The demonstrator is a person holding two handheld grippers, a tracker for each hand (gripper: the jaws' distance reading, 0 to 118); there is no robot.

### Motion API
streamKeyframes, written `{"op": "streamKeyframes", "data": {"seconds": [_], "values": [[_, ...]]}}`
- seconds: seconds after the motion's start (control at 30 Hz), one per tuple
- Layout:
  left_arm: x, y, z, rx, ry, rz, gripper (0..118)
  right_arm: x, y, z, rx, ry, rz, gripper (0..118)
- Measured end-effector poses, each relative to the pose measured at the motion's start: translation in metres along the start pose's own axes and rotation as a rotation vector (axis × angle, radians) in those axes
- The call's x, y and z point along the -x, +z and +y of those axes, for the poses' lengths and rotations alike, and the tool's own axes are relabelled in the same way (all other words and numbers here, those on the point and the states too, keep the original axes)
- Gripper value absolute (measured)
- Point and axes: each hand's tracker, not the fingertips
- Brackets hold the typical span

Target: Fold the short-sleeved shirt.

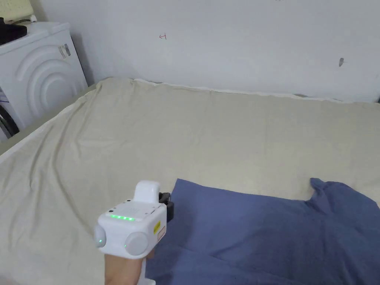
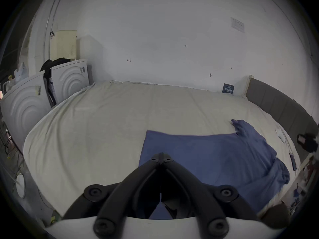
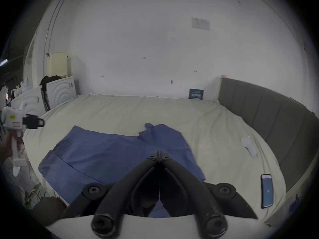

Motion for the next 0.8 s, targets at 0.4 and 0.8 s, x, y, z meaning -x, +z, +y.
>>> {"op": "streamKeyframes", "data": {"seconds": [0.4, 0.8], "values": [[0.029, -0.221, 0.011, 0.389, -0.105, 0.078, 114, -0.004, -0.046, -0.015, 0.076, -0.033, 0.050, 0], [0.018, -0.201, -0.012, 0.326, -0.256, -0.003, 3, -0.022, -0.073, -0.018, 0.147, 0.001, 0.023, 0]]}}
